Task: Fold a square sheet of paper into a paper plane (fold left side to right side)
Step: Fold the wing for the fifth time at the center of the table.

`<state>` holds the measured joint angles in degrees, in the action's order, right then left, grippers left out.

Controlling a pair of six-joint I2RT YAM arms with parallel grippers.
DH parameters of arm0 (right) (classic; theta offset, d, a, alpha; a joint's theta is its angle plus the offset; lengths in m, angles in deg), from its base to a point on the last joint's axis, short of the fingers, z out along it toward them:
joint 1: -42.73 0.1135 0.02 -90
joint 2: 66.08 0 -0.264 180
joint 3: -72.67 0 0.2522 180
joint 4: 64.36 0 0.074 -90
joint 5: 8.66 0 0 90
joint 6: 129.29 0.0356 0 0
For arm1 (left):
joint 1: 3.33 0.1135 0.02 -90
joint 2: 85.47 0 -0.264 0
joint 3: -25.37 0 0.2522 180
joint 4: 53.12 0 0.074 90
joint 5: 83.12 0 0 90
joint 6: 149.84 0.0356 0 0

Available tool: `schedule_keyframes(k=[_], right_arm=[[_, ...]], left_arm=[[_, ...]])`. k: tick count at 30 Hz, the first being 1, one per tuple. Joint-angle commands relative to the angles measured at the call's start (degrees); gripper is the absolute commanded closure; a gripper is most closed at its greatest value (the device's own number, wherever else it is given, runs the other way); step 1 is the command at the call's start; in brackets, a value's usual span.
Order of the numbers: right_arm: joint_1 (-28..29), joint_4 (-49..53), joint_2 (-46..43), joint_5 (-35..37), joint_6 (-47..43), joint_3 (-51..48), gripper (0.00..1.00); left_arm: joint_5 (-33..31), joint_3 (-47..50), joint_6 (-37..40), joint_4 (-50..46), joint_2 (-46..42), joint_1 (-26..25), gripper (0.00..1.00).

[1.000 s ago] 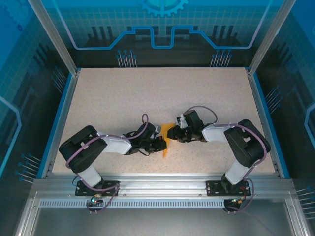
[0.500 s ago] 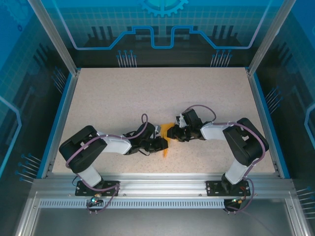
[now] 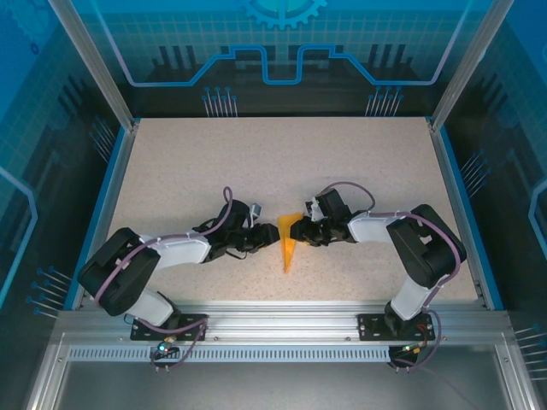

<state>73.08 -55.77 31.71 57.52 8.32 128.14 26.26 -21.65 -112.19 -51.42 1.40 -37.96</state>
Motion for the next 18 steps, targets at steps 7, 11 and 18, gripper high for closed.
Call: schedule_keyframes(k=[7, 11, 18], right_arm=[[0.92, 1.96, 2.59, 0.79, -1.27, 0.3, 0.65], [0.91, 2.18, 2.57, 0.87, -1.36, 0.32, 0.65], [0.86, 2.27, 2.5, 0.78, -1.4, 0.23, 0.65]], left_arm=[[4.72, -6.49, 1.39, 2.08, 8.73, 0.53, 0.59], [4.58, -7.8, 1.79, 1.8, 10.61, 0.7, 0.62], [5.47, -9.92, 1.81, 2.24, 14.16, 0.84, 0.67]])
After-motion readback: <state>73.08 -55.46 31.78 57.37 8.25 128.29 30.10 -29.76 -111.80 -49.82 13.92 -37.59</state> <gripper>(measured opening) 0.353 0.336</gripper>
